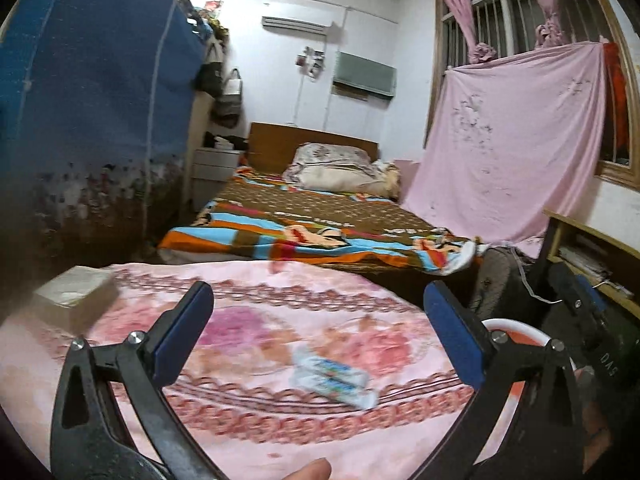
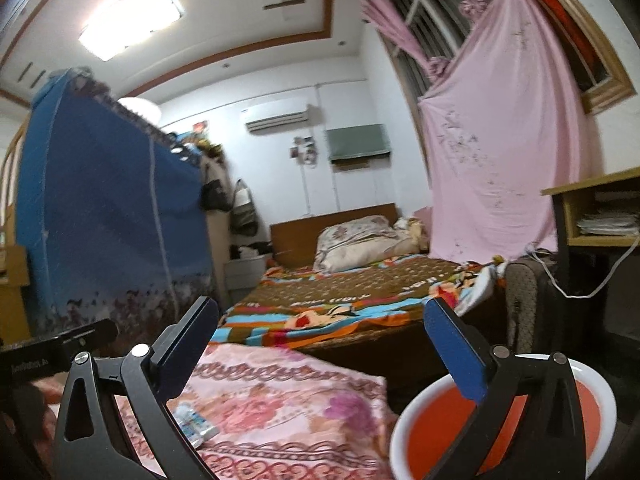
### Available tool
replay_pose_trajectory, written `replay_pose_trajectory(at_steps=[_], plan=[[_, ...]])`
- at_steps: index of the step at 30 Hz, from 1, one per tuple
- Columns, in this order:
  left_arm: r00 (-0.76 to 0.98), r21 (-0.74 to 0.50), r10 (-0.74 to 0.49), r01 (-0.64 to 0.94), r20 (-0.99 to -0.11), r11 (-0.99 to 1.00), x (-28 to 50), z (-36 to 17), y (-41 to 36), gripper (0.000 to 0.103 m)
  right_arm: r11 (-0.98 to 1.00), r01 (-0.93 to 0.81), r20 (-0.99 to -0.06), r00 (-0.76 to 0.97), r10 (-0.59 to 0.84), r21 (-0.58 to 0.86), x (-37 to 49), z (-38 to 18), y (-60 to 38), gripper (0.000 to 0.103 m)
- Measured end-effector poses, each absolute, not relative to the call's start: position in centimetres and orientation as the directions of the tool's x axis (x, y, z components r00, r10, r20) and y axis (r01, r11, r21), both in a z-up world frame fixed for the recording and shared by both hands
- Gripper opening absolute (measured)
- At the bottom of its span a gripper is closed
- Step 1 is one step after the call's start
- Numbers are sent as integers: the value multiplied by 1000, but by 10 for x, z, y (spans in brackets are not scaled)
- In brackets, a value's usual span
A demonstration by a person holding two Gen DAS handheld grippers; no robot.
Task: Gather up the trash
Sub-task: 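Move both open tools away from the basin toward the bedspread, then close the right tool on the white-and-blue medicine tubes and lift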
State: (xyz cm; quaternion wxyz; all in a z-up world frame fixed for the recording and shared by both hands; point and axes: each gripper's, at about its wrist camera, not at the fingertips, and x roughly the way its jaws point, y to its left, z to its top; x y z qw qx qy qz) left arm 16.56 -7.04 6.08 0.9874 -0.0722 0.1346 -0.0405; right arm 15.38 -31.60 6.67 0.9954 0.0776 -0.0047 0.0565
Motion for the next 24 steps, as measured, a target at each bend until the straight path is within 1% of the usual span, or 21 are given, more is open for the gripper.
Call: replay_pose_trajectory(at_steps=[6, 10, 13, 15, 16, 17, 18, 19, 20, 21, 23, 24], plan=[[963, -142, -34, -5, -267, 990, 156, 55, -41, 92, 973, -217, -34, 975, 220, 82, 160, 66, -287, 103], [953, -142, -24, -20, -301, 990, 153, 50, -25, 92, 962, -268, -96, 958, 272, 50, 169, 63, -268, 103], [946, -159, -21, -32, -325, 987, 154, 47, -16, 91, 955, -297, -163, 941, 296, 18, 178, 59, -254, 102], [941, -172, -23, -38, -337, 984, 154, 45, -12, 91, 942, -335, -208, 921, 329, 8, 183, 56, -245, 92], [939, -173, -19, -43, -344, 984, 155, 44, -11, 91, 935, -354, -234, 909, 345, 1, 186, 54, -241, 79], [935, -169, -16, -48, -354, 984, 156, 43, -10, 91, 928, -372, -271, 894, 356, -7, 190, 52, -236, 73], [930, -162, -9, -54, -369, 985, 157, 42, -10, 91, 921, -390, -303, 879, 368, -13, 195, 50, -232, 71], [920, -148, -1, -61, -391, 987, 160, 40, -10, 91, 911, -413, -339, 859, 384, -16, 199, 47, -227, 66], [912, -137, 3, -65, -409, 988, 162, 38, -11, 90, 897, -441, -379, 833, 402, -19, 204, 44, -221, 64], [901, -118, 11, -69, -434, 991, 166, 35, -12, 89, 885, -465, -413, 809, 418, -16, 208, 41, -217, 63], [879, -87, 27, -78, -476, 993, 171, 30, -13, 86, 870, -493, -495, 758, 424, -10, 218, 33, -208, 51], [864, -77, 30, -79, -502, 994, 175, 27, -14, 84, 862, -506, -526, 734, 428, -4, 222, 29, -204, 48]])
